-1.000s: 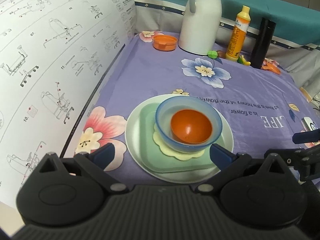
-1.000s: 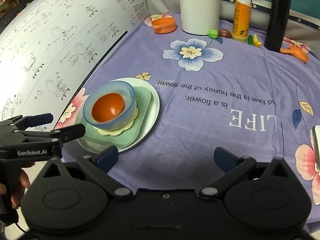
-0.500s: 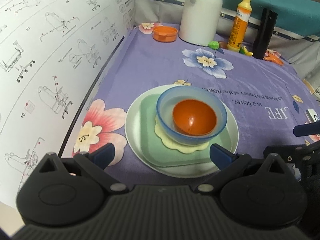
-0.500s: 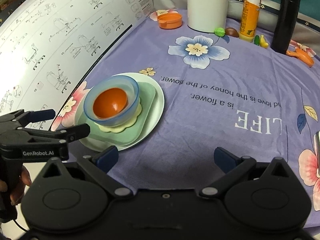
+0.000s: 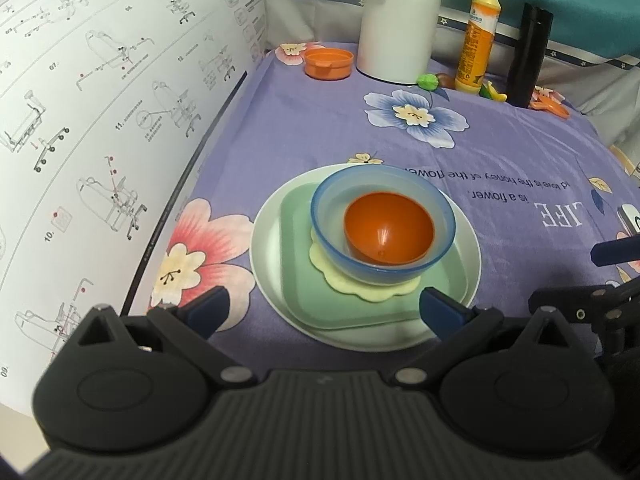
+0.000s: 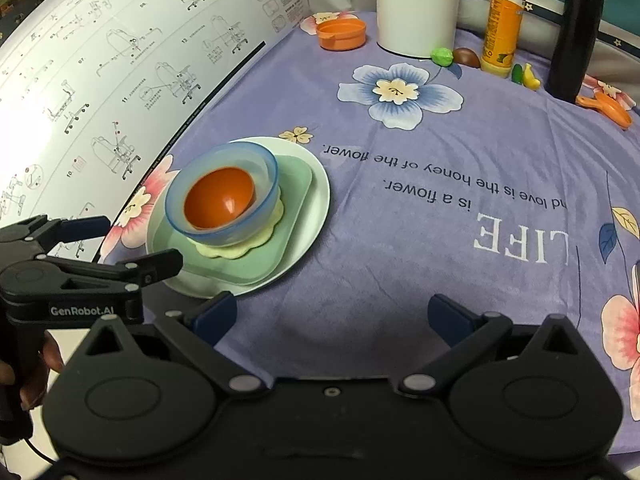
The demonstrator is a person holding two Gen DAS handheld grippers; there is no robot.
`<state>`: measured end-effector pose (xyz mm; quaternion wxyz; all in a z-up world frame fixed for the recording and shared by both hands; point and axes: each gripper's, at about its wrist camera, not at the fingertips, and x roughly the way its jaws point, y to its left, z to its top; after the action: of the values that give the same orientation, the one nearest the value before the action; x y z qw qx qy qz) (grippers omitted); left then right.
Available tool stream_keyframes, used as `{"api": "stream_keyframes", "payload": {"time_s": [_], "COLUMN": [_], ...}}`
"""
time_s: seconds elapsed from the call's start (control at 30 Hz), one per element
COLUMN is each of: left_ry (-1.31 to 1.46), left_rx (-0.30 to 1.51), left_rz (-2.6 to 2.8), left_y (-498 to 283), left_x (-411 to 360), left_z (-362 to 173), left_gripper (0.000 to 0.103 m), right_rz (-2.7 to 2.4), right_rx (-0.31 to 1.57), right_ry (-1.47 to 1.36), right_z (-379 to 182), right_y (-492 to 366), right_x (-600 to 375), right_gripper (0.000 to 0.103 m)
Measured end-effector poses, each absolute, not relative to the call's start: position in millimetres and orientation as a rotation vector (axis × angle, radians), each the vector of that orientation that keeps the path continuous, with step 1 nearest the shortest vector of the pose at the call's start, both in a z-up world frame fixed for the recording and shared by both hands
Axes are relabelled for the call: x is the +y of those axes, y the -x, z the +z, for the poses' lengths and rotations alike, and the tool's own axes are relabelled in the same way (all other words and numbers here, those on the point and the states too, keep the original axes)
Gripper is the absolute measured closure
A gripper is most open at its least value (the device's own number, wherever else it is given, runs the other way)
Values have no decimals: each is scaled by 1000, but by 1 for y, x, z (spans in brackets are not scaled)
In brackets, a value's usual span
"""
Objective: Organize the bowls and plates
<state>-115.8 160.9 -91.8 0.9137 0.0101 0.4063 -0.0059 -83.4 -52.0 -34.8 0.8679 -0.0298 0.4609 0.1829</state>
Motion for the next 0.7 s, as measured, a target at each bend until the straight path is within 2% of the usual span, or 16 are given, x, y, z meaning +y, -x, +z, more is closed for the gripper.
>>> {"api": "stream_keyframes", "payload": {"time_s": [0.7], "left_ry": [-29], "left_rx": [844], "left_rz": [-11], "left_y": [116], "left_x": [163], "left_z": [-93], "left_gripper": [0], "right_rz": [372], "right_rx": [979], "right_ry": [77], "right_z": [-37], "right_y": [86], "right_x": [-49], "right_gripper": [0]}}
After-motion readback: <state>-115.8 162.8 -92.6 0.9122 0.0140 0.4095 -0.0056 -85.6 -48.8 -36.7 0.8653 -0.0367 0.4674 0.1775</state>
